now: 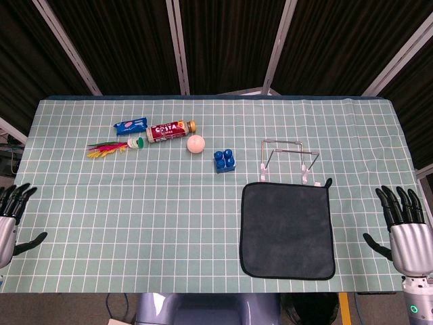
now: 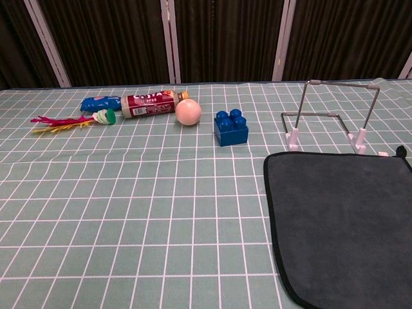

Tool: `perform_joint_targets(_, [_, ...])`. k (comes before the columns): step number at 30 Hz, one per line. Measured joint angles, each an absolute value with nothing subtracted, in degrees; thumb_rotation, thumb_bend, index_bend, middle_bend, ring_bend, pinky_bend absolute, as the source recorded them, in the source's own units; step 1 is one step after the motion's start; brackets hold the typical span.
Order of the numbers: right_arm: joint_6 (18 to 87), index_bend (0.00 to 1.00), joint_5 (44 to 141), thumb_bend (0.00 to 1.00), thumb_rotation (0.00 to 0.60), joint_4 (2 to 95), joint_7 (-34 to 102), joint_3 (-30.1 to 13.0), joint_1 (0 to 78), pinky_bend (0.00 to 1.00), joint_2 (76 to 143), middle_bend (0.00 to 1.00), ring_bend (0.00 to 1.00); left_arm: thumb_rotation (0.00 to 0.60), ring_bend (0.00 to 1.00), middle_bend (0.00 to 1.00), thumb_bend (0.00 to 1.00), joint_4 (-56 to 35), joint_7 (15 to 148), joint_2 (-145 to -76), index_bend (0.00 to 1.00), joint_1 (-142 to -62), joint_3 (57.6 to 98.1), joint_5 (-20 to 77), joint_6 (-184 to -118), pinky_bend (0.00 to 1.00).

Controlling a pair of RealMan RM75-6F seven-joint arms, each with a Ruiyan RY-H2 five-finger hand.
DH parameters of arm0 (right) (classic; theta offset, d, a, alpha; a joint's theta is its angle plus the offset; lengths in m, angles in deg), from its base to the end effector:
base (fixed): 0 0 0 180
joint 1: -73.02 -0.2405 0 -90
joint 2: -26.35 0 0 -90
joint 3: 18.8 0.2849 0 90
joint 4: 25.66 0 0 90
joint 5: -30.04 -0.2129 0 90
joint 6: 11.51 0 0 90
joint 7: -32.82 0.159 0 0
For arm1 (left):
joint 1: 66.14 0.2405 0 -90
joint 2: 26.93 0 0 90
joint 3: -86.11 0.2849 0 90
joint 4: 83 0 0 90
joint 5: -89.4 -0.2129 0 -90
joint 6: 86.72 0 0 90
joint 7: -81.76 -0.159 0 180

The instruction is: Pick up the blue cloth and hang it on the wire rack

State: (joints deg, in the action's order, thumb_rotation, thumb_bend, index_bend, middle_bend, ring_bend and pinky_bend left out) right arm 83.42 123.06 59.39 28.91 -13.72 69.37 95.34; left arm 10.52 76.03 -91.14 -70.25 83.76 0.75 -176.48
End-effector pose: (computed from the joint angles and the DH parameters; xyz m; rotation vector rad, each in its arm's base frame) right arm -0.3285 -0.1965 0.1737 1.3752 -0.6304 0.9956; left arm -0.3251 0.1914 0.1743 -1.3982 -0.7790 -0.9070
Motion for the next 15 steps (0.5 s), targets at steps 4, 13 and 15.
perform_joint_targets(4, [81.69, 0.00, 122.32, 0.00, 0.600, 60.69, 26.98, -14.37, 69.33, 0.00, 94.61, 0.00, 0.00, 0.600, 0.00, 0.00, 0.00, 11.17, 75.09, -90.90, 0.00, -70.07, 83.94, 1.20, -176.12, 0.00])
perform_joint_targets(13, [75.34, 0.14, 125.25, 0.00, 0.600, 62.63, 27.06, -18.97, 68.21, 0.00, 93.32, 0.00, 0.00, 0.600, 0.00, 0.00, 0.00, 12.54, 74.76, -90.01, 0.00, -69.90, 83.87, 1.92, -175.77, 0.00])
perform_joint_targets(15, [73.82, 0.23, 127.75, 0.00, 0.600, 62.18, 27.13, -20.80, 67.66, 0.00, 93.42, 0.00, 0.00, 0.600, 0.00, 0.00, 0.00, 12.66, 74.39, -89.94, 0.00, -70.04, 83.76, 2.36, -175.28, 0.00])
